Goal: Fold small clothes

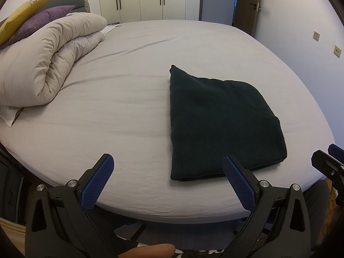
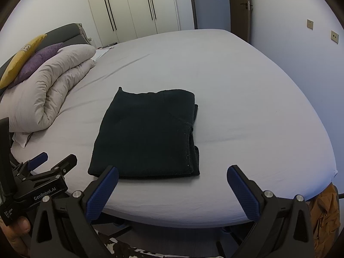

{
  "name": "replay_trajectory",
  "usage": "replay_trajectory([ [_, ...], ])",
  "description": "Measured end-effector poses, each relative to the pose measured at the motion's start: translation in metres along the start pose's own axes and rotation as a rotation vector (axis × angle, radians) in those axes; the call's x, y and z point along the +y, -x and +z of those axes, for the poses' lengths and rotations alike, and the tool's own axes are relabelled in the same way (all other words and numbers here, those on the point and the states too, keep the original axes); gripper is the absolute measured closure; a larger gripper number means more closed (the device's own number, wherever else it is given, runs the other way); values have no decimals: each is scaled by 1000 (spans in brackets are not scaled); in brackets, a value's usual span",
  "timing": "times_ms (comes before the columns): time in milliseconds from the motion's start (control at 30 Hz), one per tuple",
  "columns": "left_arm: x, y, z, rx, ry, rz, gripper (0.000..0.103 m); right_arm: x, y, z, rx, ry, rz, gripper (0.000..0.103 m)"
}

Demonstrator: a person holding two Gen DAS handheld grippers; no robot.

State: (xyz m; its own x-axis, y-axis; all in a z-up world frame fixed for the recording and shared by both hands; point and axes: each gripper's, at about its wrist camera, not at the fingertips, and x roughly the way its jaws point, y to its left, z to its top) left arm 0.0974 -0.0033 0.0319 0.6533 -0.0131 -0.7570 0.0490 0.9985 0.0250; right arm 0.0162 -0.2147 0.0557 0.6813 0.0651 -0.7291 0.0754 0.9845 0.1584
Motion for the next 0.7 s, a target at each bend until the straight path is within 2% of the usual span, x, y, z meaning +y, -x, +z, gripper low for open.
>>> replay_trajectory([
  [700,0,0,0,1,0,0,0,0,-1,-2,3,-1,2,0],
])
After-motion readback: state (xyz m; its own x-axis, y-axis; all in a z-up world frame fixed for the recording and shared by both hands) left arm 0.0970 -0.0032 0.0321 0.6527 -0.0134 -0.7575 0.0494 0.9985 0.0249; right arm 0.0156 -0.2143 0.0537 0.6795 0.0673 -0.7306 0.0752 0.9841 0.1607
